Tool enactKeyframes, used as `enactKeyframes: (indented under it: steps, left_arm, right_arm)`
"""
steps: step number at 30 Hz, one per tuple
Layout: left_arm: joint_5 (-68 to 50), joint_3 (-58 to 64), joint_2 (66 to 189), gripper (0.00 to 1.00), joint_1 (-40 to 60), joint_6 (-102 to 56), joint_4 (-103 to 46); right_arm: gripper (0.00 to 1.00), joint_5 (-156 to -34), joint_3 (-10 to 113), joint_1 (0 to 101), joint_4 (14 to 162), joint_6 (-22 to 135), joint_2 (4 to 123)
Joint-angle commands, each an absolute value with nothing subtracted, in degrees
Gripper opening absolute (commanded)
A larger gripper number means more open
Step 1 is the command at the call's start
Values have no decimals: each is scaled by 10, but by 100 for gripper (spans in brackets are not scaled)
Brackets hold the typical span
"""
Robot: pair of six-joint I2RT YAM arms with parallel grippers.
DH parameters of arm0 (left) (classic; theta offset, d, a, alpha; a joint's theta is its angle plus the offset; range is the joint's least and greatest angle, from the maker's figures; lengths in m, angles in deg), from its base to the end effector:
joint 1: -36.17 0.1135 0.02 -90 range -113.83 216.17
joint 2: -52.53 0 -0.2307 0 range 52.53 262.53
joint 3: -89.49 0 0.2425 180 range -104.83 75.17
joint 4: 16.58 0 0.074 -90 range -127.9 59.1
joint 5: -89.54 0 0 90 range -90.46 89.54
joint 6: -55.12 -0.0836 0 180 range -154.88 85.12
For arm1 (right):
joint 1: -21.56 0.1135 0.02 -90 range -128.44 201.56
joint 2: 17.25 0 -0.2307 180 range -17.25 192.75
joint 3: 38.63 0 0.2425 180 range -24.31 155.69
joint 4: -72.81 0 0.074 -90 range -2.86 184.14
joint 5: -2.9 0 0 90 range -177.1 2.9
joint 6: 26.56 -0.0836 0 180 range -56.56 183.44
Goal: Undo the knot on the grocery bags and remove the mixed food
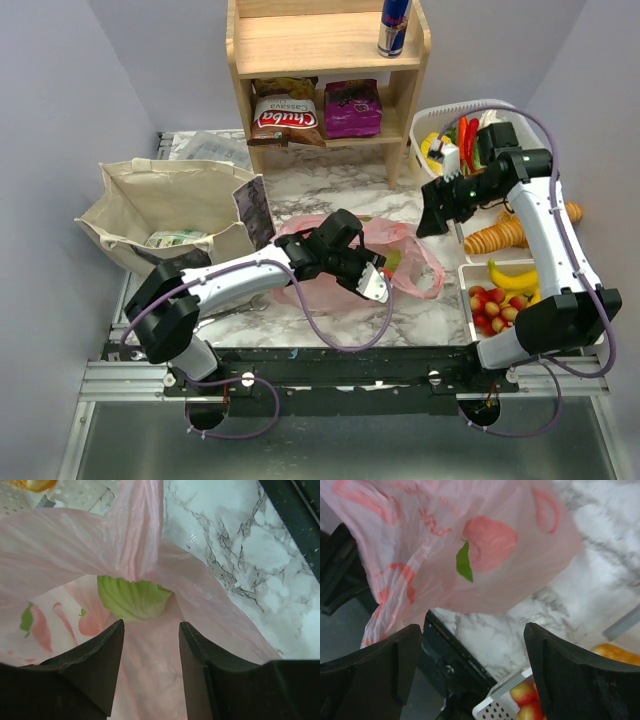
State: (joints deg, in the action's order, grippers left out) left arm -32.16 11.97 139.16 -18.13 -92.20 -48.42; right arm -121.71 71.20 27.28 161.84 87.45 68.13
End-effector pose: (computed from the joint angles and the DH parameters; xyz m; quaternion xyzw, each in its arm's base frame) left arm 0.1718 -0.3143 0.2103 0.7876 0.3980 -0.2379 0.4057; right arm 0.2773 0.0755 0.3148 -0.3022 0.8834 0.2531 0.2535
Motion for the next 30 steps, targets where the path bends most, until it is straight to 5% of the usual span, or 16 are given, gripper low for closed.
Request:
enactKeyframes:
  steps: [1, 9, 14, 17, 30]
  left_arm:
    - [-281, 114, 1436, 48, -193, -965, -417]
    - [-213, 99, 1511, 58, -203, -982, -361]
    - [-199, 87, 1545, 84, -205, -987, -341]
    - [-194, 67, 1568, 91, -209, -986, -337]
    - [-201, 4, 1642, 91, -217, -1011, -411]
  right_arm:
    - [89, -1241, 643, 295, 1663, 911, 660]
    - [75, -1082, 557, 295, 1457, 829, 677]
    - [66, -1043, 563, 295, 1411, 824, 748]
    - [62, -1061, 553, 295, 1395, 828, 794]
    - [40, -1096, 486, 332, 1358, 819, 862]
